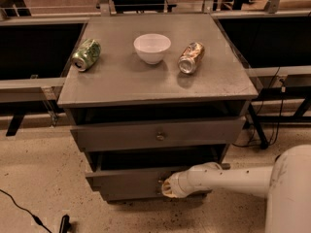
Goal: Close middle drawer
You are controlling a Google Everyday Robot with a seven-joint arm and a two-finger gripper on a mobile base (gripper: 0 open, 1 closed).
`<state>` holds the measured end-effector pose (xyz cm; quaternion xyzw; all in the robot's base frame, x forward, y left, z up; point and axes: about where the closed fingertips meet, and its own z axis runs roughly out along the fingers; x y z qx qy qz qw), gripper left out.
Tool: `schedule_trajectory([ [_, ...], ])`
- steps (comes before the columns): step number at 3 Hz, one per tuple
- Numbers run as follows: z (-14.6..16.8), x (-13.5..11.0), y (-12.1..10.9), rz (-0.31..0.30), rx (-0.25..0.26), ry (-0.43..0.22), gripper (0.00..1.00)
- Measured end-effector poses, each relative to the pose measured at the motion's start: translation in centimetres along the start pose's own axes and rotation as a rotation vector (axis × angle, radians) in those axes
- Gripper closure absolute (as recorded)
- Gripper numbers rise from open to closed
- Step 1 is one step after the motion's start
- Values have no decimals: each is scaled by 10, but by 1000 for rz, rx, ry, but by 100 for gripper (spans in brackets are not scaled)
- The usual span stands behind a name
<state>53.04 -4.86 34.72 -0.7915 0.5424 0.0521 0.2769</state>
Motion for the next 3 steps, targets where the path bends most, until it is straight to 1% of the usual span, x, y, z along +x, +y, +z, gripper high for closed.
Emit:
schedule_trajectory([
  [1, 7, 4, -5, 39, -13, -49, 100],
  [2, 7, 4, -5, 39, -13, -49, 100],
  [3, 7, 11, -8, 29, -9, -59, 100],
])
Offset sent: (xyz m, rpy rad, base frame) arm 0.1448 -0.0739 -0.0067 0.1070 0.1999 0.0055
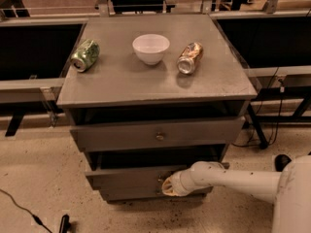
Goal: Close middle drawer
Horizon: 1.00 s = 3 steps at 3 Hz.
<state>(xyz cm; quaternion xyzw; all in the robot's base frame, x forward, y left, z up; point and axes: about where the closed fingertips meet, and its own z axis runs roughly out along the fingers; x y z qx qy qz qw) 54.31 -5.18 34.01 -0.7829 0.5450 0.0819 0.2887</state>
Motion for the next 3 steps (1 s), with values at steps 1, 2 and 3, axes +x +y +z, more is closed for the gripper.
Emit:
schedule_trajectory([
  [1, 10, -1, 5, 41, -5, -77, 100],
  [2, 10, 1, 1, 25, -10, -91, 100],
  [3, 9, 3, -8, 12, -2, -89, 100],
])
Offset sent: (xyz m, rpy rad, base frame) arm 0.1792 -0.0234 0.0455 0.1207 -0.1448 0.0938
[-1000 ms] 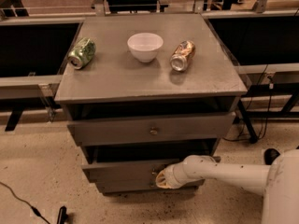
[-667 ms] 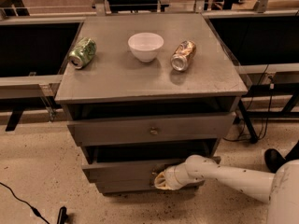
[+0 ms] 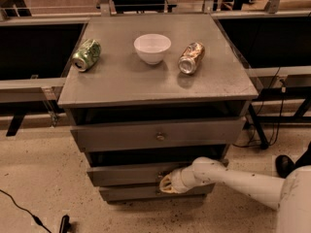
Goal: Close middle drawer
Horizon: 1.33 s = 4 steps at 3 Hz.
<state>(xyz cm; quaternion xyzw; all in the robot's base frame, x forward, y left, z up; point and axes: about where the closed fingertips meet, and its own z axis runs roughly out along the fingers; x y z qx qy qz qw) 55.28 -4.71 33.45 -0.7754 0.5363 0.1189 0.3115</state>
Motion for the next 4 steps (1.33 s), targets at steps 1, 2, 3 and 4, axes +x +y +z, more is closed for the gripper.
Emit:
schedule_trajectory([
  [1, -1, 0, -11, -17, 10, 5, 100],
  [2, -1, 1, -26, -38, 23, 13, 100],
  [3, -1, 2, -42, -62, 39, 21, 100],
  [4, -1, -1, -38, -63, 39, 21, 100],
])
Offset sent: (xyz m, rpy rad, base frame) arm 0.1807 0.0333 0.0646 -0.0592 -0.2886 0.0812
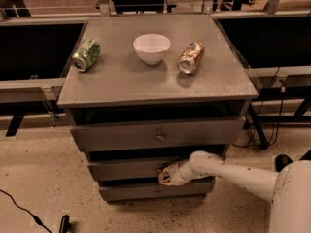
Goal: Close middle drawer
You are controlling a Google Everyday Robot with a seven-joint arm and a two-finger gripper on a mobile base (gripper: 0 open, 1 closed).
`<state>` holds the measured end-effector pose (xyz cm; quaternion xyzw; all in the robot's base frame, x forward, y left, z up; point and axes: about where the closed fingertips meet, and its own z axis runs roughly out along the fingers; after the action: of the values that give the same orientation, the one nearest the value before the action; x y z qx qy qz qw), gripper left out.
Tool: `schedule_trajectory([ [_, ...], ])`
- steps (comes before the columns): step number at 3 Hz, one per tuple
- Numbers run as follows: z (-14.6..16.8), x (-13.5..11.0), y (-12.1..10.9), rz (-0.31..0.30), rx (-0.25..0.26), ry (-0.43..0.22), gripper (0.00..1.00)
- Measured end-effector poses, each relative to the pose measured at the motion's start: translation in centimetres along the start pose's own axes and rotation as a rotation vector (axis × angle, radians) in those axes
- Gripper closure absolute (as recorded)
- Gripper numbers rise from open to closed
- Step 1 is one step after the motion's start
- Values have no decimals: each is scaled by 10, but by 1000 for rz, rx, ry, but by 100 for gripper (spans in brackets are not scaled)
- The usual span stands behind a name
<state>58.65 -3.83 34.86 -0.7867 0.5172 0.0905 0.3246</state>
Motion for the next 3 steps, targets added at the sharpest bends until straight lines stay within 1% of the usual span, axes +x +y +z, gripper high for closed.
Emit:
schedule_trajectory([
  [1, 0, 0, -1, -17, 7, 3, 100],
  [2, -8, -6, 4, -63, 14, 7, 100],
  [3, -22, -19, 20, -113, 23, 10, 100],
])
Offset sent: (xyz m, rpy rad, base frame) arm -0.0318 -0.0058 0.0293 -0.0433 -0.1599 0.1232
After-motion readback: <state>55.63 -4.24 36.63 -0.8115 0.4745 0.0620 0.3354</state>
